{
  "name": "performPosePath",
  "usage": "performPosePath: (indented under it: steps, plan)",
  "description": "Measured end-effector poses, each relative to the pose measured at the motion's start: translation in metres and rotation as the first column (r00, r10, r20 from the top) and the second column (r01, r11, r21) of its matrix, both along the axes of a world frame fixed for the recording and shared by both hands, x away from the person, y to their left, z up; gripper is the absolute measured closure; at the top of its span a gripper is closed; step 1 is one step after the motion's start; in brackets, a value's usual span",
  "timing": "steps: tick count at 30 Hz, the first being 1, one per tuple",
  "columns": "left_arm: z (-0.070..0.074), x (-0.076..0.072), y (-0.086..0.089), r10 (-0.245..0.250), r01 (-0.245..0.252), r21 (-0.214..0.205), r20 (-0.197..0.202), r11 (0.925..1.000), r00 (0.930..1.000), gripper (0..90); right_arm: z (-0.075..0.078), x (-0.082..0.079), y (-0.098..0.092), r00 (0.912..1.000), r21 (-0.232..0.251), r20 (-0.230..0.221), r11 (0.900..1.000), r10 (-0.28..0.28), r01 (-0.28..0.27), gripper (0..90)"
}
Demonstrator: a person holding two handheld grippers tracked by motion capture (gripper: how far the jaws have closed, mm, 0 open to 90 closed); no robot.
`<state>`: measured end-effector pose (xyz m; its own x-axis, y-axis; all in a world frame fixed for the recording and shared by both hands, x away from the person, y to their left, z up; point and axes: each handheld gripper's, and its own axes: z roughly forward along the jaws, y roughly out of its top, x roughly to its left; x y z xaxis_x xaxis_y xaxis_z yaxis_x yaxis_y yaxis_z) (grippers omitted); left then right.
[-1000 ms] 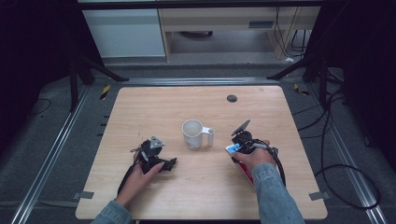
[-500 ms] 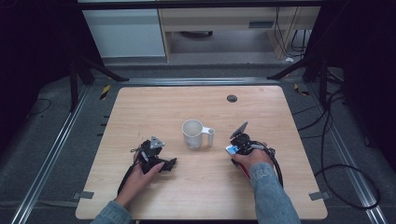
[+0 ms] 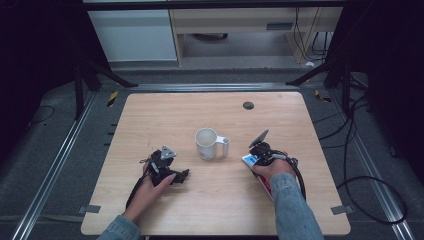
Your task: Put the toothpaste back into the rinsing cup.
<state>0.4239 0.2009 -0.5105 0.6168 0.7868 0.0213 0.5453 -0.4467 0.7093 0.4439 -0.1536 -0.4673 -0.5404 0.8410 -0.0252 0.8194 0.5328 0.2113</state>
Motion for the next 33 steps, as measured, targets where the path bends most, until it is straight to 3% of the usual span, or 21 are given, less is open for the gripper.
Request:
performPosePath:
  steps: [10, 23, 33]
  plan:
    - [0.000, 0.000, 0.000, 0.001, -0.001, 0.001, 0.001, 1.0000, 1.0000, 0.0, 0.004, 0.000, -0.003, 0.9999, 0.007, -0.011, 0.9999, -0.007, 0.007, 68.8]
    - [0.000, 0.000, -0.001, 0.001, -0.001, -0.003, 0.001, 1.0000, 1.0000, 0.0, 0.009, -0.001, -0.004, 0.9996, 0.017, -0.005, 0.9995, -0.026, 0.026, 72.3]
    - [0.000, 0.000, -0.001, 0.001, -0.001, -0.003, 0.002, 1.0000, 1.0000, 0.0, 0.022, -0.001, -0.004, 0.9995, -0.013, 0.008, 0.9995, 0.030, -0.030, 72.7]
